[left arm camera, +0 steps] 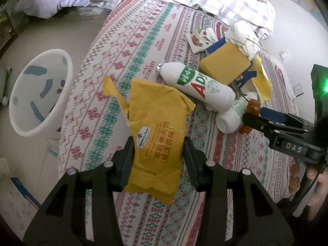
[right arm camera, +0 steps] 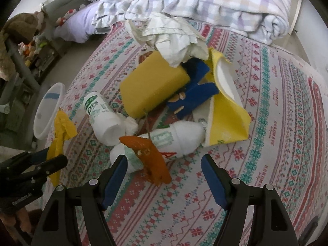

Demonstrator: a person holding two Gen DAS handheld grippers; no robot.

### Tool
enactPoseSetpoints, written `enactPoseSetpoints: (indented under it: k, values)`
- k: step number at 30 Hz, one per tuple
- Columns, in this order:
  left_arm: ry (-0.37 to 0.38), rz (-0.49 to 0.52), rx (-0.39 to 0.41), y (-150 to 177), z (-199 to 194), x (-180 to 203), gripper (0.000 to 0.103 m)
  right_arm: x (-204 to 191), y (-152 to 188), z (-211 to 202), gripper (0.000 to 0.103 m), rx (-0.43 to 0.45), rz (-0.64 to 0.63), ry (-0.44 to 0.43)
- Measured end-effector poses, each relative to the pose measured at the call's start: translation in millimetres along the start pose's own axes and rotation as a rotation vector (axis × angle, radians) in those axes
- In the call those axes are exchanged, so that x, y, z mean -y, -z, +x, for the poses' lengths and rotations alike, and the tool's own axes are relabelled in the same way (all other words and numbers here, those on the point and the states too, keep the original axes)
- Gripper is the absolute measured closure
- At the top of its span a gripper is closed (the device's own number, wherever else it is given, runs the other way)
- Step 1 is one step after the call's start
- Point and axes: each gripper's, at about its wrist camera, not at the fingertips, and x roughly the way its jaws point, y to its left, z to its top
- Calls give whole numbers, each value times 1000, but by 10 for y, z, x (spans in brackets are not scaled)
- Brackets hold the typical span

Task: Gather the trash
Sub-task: 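Grasp the yellow bag with the left tool while the right tool grasps the orange toy, then carry the yellow bag and orange toy to the wastebasket and release both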

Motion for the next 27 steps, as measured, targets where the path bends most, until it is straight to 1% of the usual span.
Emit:
enactPoseSetpoints:
  k: [1,3,4,5,7,9,10,11,12,17,23,27]
  values:
    - [-1,-1,2,5,-15,-10,55,-16,-6,11,31,1,-3,2]
    - [-6,1,5,-4,-28,-20,55,-50,-19,44,36,0,-17,5]
    - [-11,4,8,-6,-37,-27,55,-60,-19,47,37,4,-20,-1]
    - [-13,6,10,-3,-49,-35,55,-74,-27,48,41,9,-24,-9]
    - [-22,12,16,-9,-63,-48,55,-102,-39,39,48,14,-35,-21]
    - [-30,12,22,-12,-77,-71,55,-131,-43,27,62,18,-52,-39]
    - [-30,9,24,-12,-85,-84,55,-149,-43,26,65,18,-56,-41]
    - [-30,6,26,-16,-94,-95,55,-165,-43,17,72,21,-64,-43]
    - [-30,4,28,-19,-104,-107,55,-177,-47,15,74,20,-71,-40]
    - [-25,-13,47,-33,-178,-177,55,-217,-54,-3,79,24,-89,-24]
    - [-28,-39,87,-63,-310,-312,55,-233,-89,-191,80,72,-71,-61]
    - [-43,-67,110,-83,-374,-456,55,-291,-130,-296,80,97,-84,-71]
